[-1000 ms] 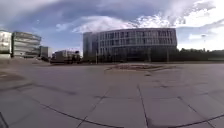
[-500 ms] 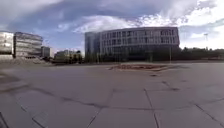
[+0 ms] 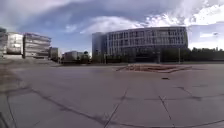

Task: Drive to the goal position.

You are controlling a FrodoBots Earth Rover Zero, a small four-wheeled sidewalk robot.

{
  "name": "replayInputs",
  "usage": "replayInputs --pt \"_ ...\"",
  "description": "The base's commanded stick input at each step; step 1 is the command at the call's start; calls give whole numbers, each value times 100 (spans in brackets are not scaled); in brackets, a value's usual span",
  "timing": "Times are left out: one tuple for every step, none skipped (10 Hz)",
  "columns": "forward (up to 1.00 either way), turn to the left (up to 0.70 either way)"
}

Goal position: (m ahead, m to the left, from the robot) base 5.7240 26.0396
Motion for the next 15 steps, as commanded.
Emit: replayInputs --pt "70 14" --pt "70 14" --pt "70 14" --pt "70 14" --pt "70 14" --pt "70 14" --pt "70 14" --pt "70 14" --pt "70 14" --pt "70 14" --pt "70 0" --pt "70 0" --pt "70 0" --pt "70 0" --pt "70 0"
